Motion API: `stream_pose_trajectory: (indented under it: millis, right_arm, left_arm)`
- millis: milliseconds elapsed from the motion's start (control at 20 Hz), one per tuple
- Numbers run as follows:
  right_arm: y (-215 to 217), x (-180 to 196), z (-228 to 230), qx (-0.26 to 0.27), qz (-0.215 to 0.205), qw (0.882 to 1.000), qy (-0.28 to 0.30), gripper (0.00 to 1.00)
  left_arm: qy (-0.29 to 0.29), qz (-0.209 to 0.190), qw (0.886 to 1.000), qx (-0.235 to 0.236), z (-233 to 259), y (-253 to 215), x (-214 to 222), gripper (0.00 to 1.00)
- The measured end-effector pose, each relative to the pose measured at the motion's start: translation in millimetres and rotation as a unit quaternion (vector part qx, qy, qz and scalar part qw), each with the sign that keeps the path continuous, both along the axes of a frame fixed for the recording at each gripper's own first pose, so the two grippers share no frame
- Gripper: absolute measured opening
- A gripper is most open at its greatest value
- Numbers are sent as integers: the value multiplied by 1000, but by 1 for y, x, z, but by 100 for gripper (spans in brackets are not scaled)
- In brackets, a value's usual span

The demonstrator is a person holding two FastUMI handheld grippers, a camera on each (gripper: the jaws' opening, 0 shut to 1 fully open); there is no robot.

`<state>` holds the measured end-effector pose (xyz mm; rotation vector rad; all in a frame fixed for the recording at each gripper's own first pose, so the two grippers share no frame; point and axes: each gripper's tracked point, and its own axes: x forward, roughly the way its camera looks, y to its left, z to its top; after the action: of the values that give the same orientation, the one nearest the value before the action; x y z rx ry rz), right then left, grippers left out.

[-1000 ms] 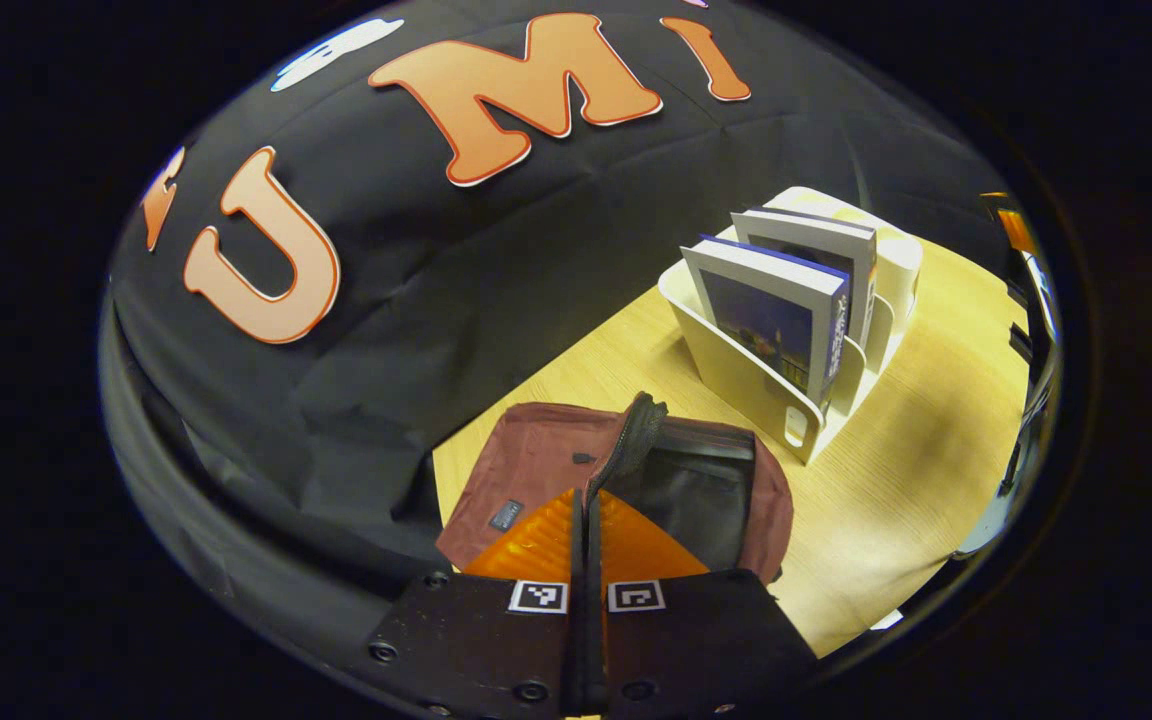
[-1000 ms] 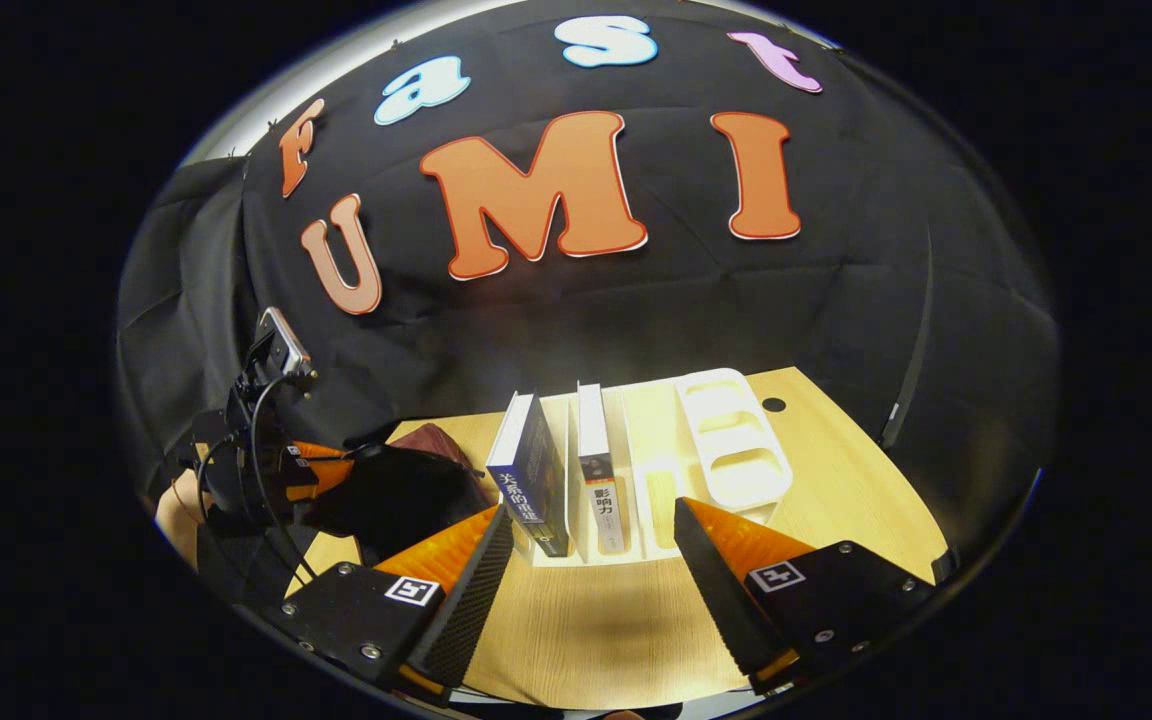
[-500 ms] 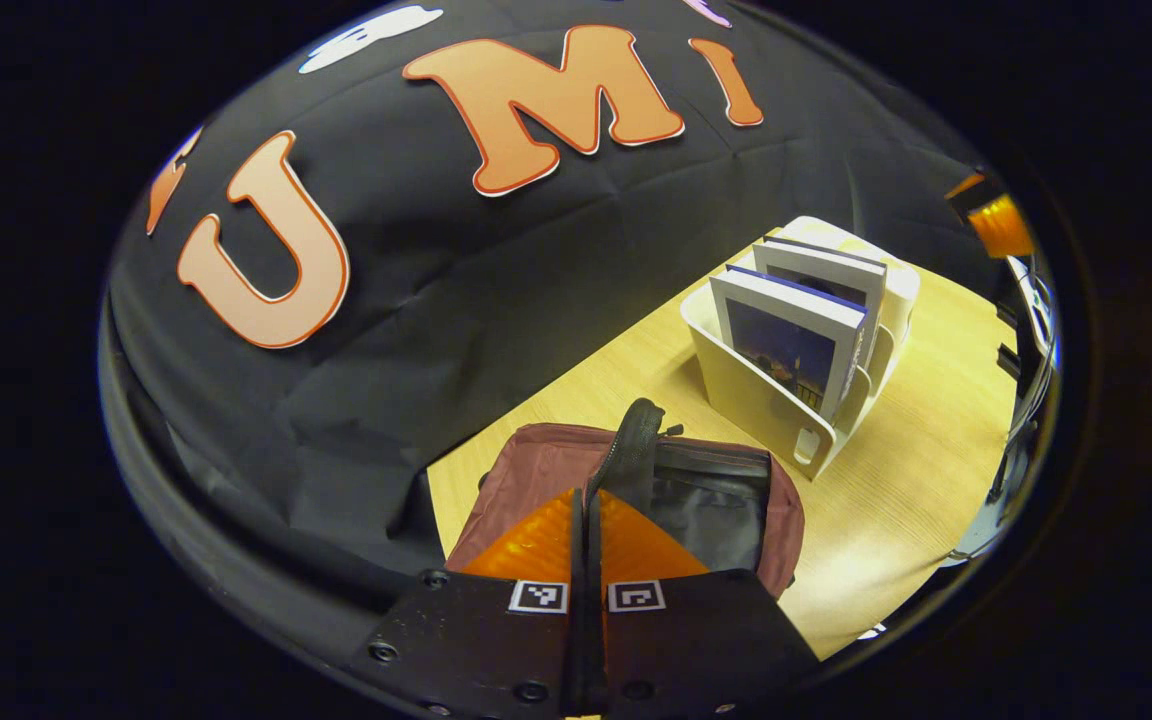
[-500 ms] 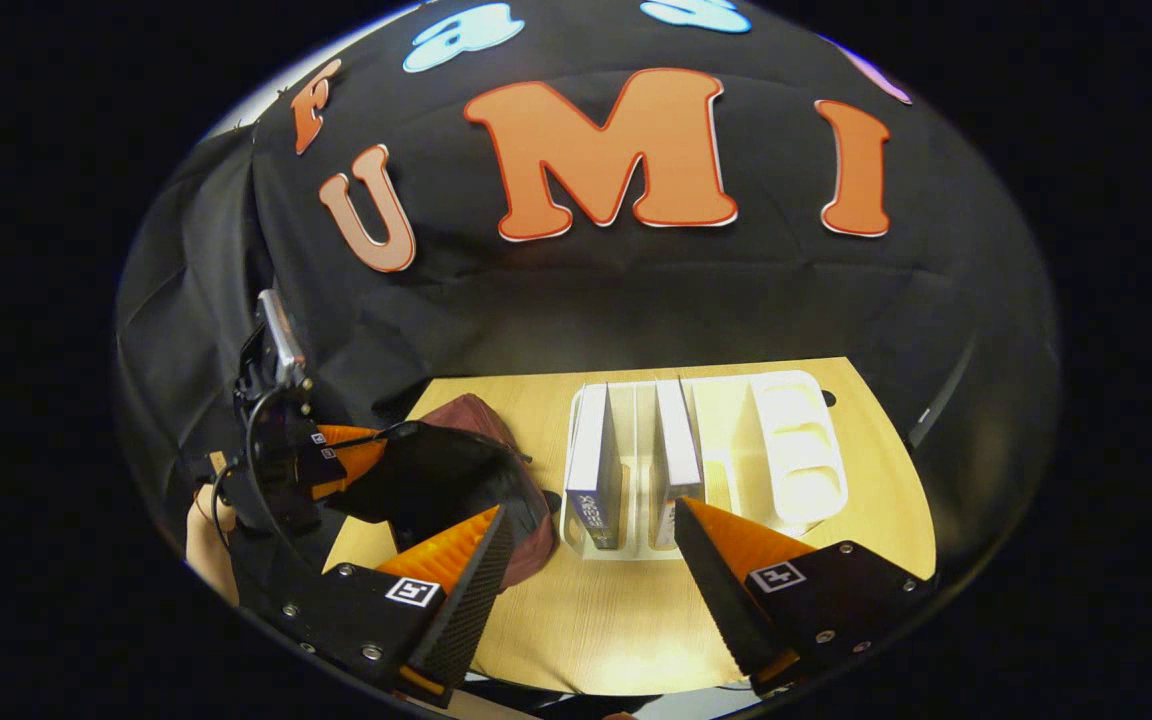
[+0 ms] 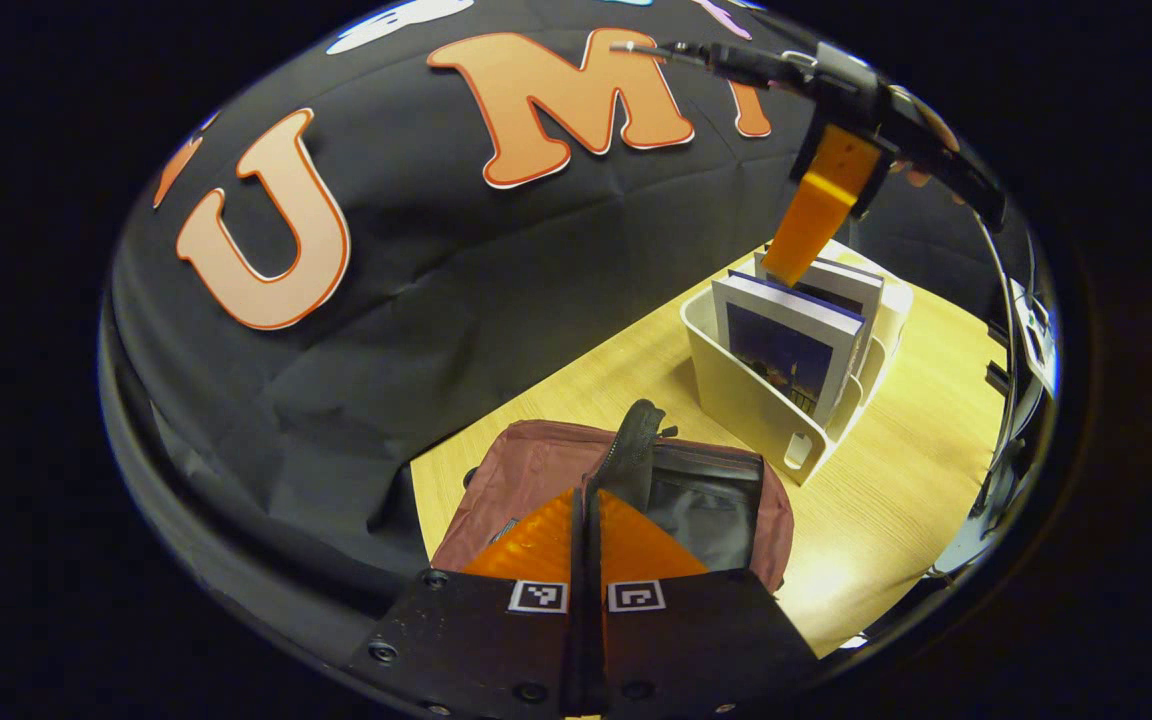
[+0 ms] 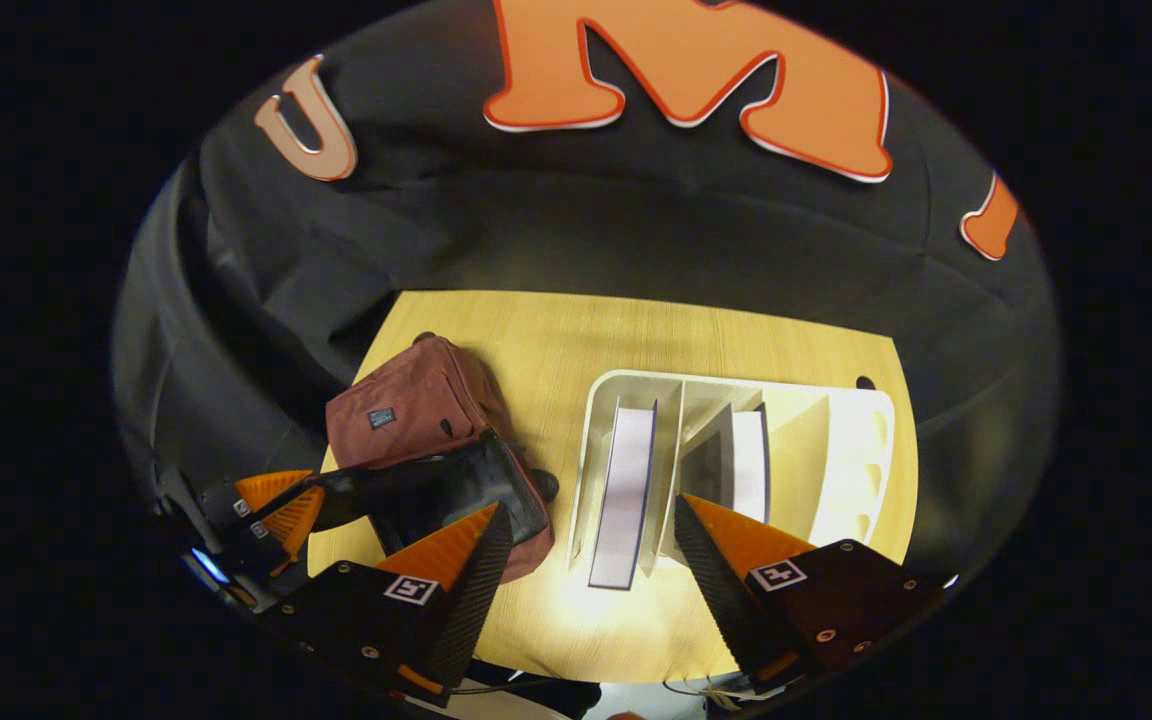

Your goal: Open the schoolbag, grab two books from the bookshelf and put them into the schoolbag.

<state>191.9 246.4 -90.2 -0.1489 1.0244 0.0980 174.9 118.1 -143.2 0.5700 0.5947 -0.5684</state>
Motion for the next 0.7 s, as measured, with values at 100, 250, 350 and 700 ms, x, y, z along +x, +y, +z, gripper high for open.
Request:
stream_pose_trajectory:
  millis: [100, 250, 350, 700]
  right_arm:
    - [-2, 14, -21, -13, -7, 1000, 26, 97]
    - [-5, 27, -45, -26, -18, 998, 56, 98]
    - [-8, 29, -54, -34, -22, 996, 73, 98]
    - [-25, 23, -93, -53, -46, 991, 115, 77]
  left_arm:
    - [2, 0, 1000, 1, -1, 2, 2, 1]
    - [5, 1, 1000, 2, -3, 2, 5, 1]
    - [7, 3, 1000, 2, -3, 3, 7, 1]
    - [12, 12, 1000, 0, -7, 4, 11, 1]
